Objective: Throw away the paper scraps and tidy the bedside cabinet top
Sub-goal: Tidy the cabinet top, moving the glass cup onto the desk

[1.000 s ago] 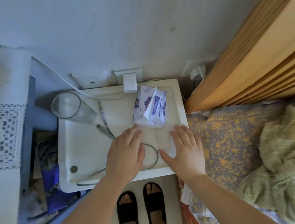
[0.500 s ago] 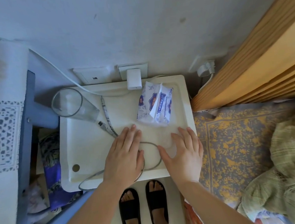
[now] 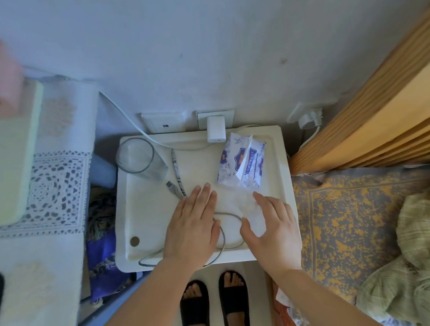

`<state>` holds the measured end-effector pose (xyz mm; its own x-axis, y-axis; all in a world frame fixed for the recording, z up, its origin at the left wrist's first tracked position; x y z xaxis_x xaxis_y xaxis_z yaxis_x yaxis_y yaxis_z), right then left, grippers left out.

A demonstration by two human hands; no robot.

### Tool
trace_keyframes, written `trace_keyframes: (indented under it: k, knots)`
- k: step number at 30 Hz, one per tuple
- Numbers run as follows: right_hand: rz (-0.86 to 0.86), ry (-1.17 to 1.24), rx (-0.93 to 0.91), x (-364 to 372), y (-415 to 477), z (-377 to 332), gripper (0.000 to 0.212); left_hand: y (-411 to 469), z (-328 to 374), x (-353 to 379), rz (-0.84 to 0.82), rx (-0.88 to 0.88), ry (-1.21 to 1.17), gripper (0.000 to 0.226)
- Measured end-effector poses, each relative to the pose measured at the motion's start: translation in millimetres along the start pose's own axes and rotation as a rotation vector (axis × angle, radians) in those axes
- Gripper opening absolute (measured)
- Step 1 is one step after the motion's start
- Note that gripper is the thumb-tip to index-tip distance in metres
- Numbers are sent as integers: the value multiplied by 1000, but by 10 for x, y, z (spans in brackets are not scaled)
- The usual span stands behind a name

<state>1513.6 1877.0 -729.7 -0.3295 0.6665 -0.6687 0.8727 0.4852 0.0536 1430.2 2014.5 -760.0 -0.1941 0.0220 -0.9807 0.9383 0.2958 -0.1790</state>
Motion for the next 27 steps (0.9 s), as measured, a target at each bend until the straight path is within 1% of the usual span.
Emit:
trace_keyframes:
  k: [6, 9, 12, 16, 18, 21, 24, 27]
  knots:
    - [11, 4, -89, -218, 305, -543, 50, -3, -252, -631, 101, -138, -31, 57]
    - [47, 52, -156, -327, 467, -968, 49, -43, -393, -956, 141, -185, -29, 57]
    - [30, 101, -243, -380, 572, -1433, 49, -109, -548, -1271, 178, -246, -49, 58]
    - [16, 167, -314, -340, 653, -1978, 48, -299, -898, -1704, 275, -351, -47, 58]
    - [-27, 195, -369, -267, 649, -2295, 51, -483, -1182, -1877, 305, -403, -46, 57]
    - [-142, 200, -443, -31, 608, -2740, 54, -799, -1665, -1980, 309, -453, 16, 56]
    - [-231, 213, -450, 289, 505, -3062, 52, -1178, -2139, -1933, 268, -553, 64, 57]
    - [-283, 236, -451, 629, 344, -3330, 50, -1559, -2509, -1749, 206, -631, 78, 58]
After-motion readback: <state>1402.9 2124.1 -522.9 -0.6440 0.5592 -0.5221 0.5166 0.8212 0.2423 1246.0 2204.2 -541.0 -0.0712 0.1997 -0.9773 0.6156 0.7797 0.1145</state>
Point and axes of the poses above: each hand's wrist, its own y-axis towards the middle knuckle, its own x-axis out of the palm, z = x × y, the point moved 6 cm from there along y, towards the middle knuckle, and after that the axes turned 14 degrees about y, right-handed, at the moved point
